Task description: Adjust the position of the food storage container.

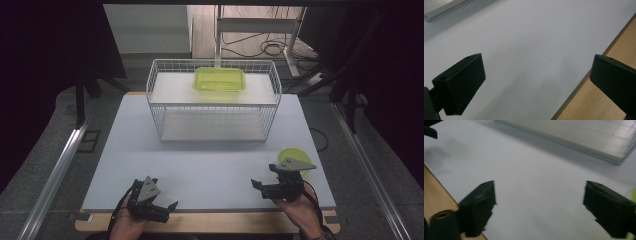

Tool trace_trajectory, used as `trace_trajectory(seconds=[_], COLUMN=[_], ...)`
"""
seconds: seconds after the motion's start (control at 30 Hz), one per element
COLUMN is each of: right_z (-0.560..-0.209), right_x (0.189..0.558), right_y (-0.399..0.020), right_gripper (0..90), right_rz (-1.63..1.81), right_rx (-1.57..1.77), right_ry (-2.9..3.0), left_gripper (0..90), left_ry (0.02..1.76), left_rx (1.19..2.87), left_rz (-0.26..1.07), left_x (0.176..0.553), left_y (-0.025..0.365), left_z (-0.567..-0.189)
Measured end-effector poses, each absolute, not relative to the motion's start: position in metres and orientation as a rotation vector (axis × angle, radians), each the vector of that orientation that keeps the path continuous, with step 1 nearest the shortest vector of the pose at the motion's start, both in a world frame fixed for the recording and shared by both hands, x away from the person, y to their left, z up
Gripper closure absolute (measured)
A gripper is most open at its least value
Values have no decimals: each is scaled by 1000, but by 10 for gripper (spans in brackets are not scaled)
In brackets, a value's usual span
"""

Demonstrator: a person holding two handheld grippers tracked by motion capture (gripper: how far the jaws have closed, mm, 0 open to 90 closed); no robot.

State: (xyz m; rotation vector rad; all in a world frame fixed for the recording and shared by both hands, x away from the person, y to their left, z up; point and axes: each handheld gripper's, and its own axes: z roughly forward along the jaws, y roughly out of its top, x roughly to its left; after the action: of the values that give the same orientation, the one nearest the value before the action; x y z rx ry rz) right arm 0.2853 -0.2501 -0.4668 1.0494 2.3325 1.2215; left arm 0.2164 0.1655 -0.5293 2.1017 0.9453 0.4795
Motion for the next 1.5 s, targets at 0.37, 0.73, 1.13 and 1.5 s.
trace_trajectory(seconds=[0.37,0.73,1.13,1.5], right_z=[-453,-447,-463,-476], right_x=[304,324,337,346], right_y=[-288,-339,-386,-388], right_gripper=[735,896,895,894], right_rz=[1151,1072,957,920], right_rx=[1099,1239,1380,1383], right_ry=[2258,2120,1993,2037], left_gripper=[0,0,0,0], left_ry=[945,942,941,942], left_rx=[2112,2122,2128,2135], left_rz=[479,481,481,483], left_x=[217,217,217,217], left_y=[165,164,163,163], left_z=[-530,-530,-531,-531])
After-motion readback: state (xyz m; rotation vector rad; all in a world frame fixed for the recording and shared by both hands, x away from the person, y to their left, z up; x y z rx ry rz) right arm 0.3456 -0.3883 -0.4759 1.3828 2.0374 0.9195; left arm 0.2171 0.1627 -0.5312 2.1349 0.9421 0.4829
